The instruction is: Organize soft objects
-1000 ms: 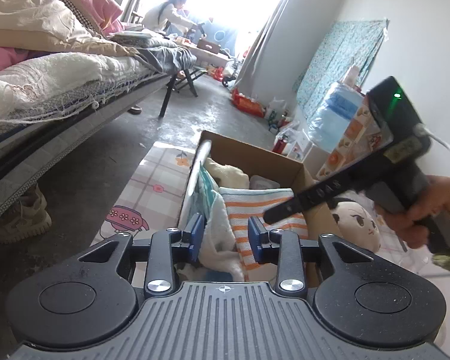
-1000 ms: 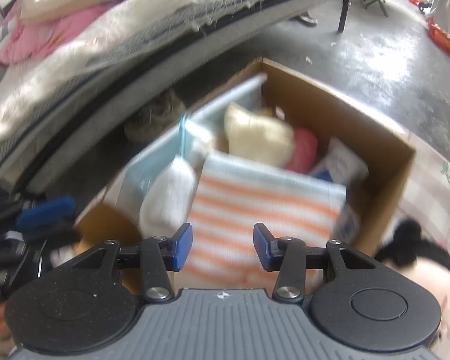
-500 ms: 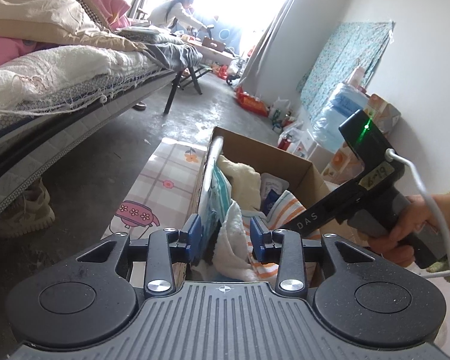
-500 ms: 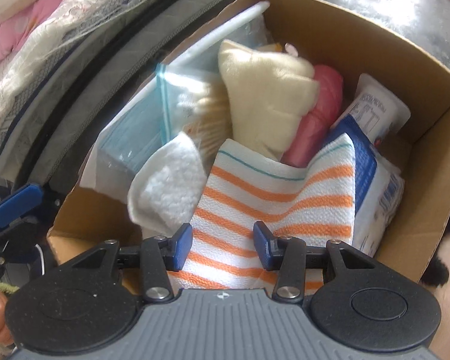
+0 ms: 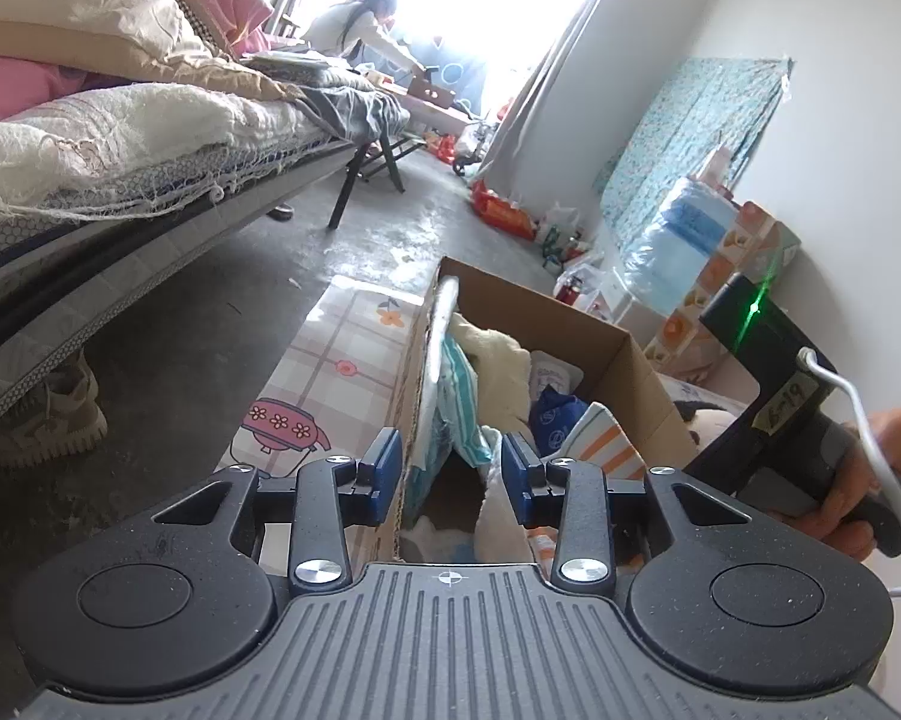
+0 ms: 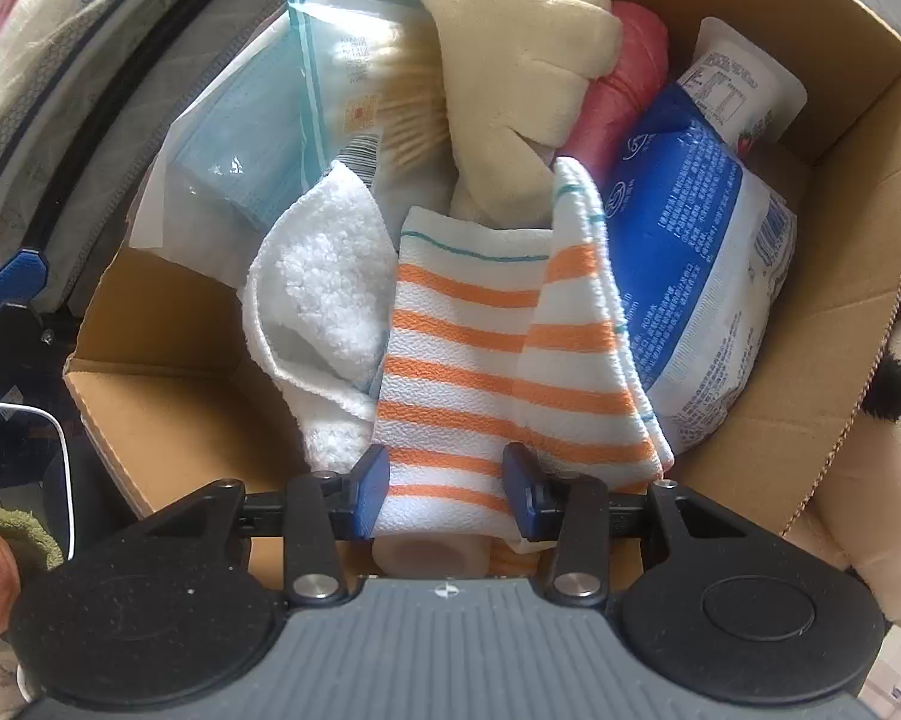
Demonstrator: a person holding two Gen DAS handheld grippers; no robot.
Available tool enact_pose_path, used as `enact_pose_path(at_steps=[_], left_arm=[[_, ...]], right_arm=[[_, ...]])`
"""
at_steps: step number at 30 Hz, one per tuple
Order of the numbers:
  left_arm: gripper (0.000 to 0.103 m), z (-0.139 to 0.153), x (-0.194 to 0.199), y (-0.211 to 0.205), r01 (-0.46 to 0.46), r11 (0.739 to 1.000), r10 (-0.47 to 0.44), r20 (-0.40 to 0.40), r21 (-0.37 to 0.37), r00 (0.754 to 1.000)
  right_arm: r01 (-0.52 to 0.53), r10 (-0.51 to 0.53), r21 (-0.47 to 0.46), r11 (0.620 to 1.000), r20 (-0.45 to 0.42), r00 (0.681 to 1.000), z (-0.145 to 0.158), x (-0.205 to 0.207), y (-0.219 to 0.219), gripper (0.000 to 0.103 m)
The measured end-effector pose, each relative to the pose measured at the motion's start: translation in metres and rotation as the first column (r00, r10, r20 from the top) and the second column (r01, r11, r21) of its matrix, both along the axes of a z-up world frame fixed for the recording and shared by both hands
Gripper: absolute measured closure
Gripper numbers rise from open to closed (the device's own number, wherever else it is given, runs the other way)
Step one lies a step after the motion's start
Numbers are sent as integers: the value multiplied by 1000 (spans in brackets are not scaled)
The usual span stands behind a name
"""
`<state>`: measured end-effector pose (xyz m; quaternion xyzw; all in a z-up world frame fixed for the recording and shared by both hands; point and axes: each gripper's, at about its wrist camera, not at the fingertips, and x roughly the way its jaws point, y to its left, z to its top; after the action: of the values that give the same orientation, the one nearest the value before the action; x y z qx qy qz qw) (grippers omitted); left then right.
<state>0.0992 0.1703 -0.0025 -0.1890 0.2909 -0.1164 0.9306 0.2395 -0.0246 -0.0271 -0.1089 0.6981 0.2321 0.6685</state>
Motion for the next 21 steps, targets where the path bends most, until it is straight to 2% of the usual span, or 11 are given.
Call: enact_pose_path(at_steps=[5, 10, 16, 21], left_arm=[[66, -1, 1, 1, -2, 1000, 2, -7, -3, 1000], [65, -1, 0, 1, -10, 1000, 10, -9, -8, 1000], [59, 5, -5, 1, -20, 1000, 20, -3, 9, 1000], [53, 14, -13, -5, -30, 999, 30, 5, 41, 1000]], right_arm=[[-29, 28, -50, 998, -14, 1000, -4, 3, 19, 59], [27, -27, -34, 999, -9, 1000, -4, 6, 19, 58], [88, -99, 105, 991, 104, 990, 44, 1, -8, 48], [102, -168, 249, 963, 260, 951, 87, -36, -44, 39]])
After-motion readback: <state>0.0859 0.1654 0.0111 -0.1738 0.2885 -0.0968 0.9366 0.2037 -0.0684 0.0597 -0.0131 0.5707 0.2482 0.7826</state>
